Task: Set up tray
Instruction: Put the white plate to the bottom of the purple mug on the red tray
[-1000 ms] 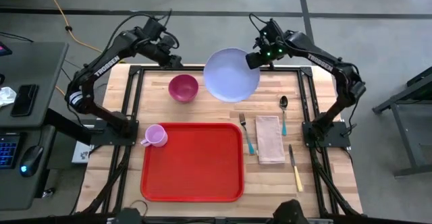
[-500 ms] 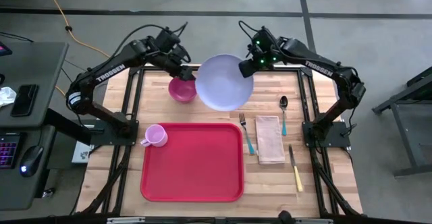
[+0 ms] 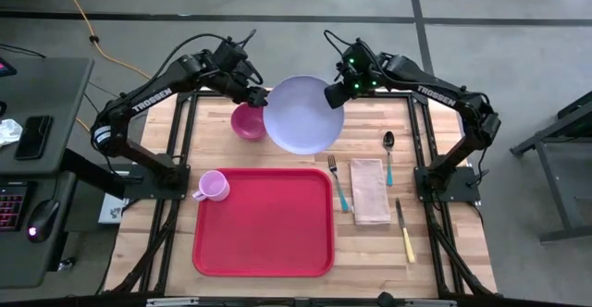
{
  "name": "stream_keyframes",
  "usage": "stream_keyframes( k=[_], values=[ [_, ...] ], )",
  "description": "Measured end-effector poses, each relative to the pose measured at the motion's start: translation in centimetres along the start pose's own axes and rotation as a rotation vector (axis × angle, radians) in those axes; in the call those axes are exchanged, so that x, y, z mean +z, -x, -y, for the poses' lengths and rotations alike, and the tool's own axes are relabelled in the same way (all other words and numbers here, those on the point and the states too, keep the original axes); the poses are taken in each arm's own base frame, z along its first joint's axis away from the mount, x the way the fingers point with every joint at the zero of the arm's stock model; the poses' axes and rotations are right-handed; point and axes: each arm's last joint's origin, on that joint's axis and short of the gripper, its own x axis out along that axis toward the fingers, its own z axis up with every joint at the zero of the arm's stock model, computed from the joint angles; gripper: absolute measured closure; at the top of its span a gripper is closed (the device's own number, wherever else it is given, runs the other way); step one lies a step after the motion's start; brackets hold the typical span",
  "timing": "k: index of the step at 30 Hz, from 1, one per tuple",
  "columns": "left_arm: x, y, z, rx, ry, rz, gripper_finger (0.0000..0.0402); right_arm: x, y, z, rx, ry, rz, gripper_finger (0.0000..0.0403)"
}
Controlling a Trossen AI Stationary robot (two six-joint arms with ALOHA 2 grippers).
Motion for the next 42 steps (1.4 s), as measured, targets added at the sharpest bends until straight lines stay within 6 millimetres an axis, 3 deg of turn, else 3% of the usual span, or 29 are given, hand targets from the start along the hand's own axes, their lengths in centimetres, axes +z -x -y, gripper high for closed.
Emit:
stream_keyframes(
  k=[26,35,42],
  values=[
    [-0.2,-0.2,0.3,0.066,-0.003,0.028,0.0154,0.3,-0.1,-1.7,0.091,-0.008,0.066,0.0403],
    [-0.5,-0.2,0.1,0.094,0.005,0.003,0.0241,0.3,-0.1,-1.7,0.08,-0.011,0.071,0.0403],
    [-0.5,-0.2,0.0,0.114,0.001,0.012,0.0356,0.3,-0.1,-1.7,0.083,-0.013,0.071,0.0402]
  ],
)
